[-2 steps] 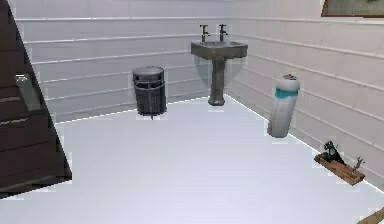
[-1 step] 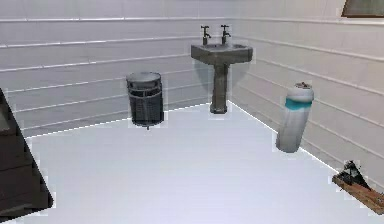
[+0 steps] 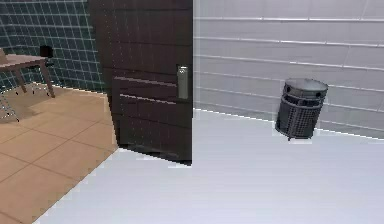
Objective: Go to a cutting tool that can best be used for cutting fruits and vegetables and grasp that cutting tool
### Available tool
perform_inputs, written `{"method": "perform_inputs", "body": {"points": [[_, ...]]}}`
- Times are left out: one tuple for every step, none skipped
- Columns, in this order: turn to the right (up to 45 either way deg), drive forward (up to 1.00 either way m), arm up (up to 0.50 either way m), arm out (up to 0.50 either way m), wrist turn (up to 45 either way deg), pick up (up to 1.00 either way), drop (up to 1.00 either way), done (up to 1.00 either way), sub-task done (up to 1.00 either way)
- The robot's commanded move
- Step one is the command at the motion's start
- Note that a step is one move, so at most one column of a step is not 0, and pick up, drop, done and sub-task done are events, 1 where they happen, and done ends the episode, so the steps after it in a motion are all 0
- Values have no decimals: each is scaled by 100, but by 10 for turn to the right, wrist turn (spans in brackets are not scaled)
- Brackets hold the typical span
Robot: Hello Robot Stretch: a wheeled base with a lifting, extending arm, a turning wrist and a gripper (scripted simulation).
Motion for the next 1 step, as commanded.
{"method": "perform_inputs", "body": {"points": [[-210,0,0,0,0,0,0,0,0]]}}
